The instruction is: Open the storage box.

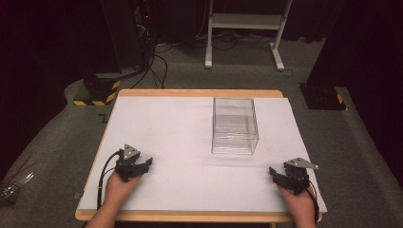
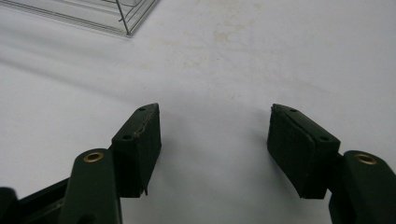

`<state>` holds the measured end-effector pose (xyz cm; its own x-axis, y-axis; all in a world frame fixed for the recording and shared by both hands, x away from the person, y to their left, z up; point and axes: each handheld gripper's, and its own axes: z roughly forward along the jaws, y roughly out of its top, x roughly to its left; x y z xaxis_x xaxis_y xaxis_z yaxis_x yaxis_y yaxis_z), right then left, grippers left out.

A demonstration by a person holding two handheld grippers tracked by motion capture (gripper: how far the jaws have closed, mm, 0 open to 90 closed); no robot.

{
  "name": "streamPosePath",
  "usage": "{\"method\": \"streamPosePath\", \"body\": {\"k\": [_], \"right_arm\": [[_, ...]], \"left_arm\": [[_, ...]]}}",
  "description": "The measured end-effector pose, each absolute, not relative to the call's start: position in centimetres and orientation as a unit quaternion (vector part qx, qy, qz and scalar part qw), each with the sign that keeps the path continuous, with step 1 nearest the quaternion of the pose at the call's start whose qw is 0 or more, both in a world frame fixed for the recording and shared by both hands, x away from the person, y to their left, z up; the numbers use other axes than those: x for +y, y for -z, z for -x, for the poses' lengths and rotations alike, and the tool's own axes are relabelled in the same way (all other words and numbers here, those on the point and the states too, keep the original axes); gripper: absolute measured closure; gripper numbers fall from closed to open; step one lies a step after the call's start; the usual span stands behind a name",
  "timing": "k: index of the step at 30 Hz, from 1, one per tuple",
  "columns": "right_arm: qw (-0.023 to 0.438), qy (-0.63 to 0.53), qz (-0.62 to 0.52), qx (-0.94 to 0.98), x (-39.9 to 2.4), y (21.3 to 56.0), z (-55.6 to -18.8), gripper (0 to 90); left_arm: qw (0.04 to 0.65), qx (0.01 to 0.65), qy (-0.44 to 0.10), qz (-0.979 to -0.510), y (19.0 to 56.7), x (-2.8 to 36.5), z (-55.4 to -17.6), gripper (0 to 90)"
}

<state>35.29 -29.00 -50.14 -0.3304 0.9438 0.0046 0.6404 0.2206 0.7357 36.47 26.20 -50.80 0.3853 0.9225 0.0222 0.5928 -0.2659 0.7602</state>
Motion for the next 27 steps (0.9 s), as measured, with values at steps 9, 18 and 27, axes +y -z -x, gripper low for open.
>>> {"method": "streamPosePath", "body": {"k": [9,18,27], "right_arm": [[0.230,-0.331,-0.530,0.746,-29.04,50.14,-35.29,34.9],[0.231,-0.329,-0.530,0.747,-29.01,50.15,-35.29,35.0],[0.237,-0.346,-0.517,0.746,-29.07,49.91,-34.94,40.1]], "left_arm": [[0.342,0.499,-0.241,-0.759,50.79,26.17,-36.44,39.2],[0.342,0.499,-0.241,-0.759,50.79,26.18,-36.45,39.2],[0.343,0.499,-0.239,-0.759,50.79,26.21,-36.49,39.3]]}}
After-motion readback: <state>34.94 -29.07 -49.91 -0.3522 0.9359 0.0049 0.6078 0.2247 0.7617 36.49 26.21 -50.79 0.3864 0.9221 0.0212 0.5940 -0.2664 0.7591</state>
